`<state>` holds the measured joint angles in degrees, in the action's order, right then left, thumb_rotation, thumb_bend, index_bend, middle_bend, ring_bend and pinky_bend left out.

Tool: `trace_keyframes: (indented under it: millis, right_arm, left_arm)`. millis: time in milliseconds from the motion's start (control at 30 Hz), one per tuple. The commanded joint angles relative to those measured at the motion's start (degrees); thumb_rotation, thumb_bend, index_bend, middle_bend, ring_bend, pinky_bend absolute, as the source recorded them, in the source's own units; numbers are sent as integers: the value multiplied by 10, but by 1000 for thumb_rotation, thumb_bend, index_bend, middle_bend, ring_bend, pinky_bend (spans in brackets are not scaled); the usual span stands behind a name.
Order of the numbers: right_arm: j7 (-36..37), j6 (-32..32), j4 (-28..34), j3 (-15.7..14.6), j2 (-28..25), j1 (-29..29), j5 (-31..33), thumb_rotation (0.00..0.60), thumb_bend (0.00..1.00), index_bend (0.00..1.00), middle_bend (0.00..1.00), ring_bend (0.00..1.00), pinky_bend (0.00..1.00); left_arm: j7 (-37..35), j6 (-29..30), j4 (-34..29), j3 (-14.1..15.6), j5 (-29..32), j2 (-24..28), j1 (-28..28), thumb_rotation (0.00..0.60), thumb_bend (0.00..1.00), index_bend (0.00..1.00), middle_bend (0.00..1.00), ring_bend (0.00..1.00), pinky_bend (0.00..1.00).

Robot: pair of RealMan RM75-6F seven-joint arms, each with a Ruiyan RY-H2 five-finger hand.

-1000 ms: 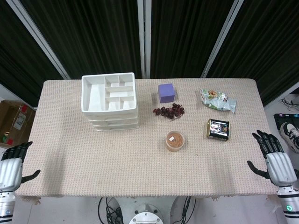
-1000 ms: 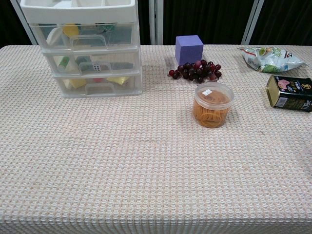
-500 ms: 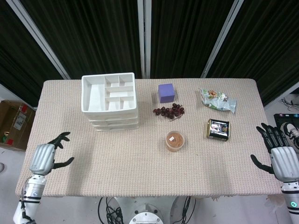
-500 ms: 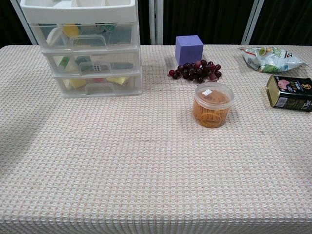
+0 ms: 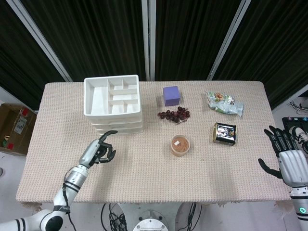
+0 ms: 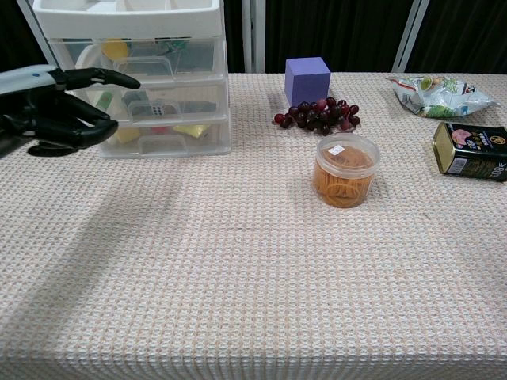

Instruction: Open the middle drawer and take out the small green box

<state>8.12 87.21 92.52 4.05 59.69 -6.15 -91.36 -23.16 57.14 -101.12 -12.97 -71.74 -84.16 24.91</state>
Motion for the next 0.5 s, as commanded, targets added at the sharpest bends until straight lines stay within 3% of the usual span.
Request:
trace_keyframes:
  millis: [33, 500]
  right_arm:
    - [-3, 1, 2, -1, 0, 1, 0, 600, 206, 0, 19, 0, 0]
    - [-18, 0, 14, -5, 1, 4, 3, 600, 207, 0, 19, 0, 0]
  left_arm:
    - [-39, -26, 32, -21, 56, -56, 22, 600, 454, 137, 798, 956, 1000]
    - [-164, -15, 112, -61, 115, -180, 13, 600, 455, 133, 829, 963, 1000]
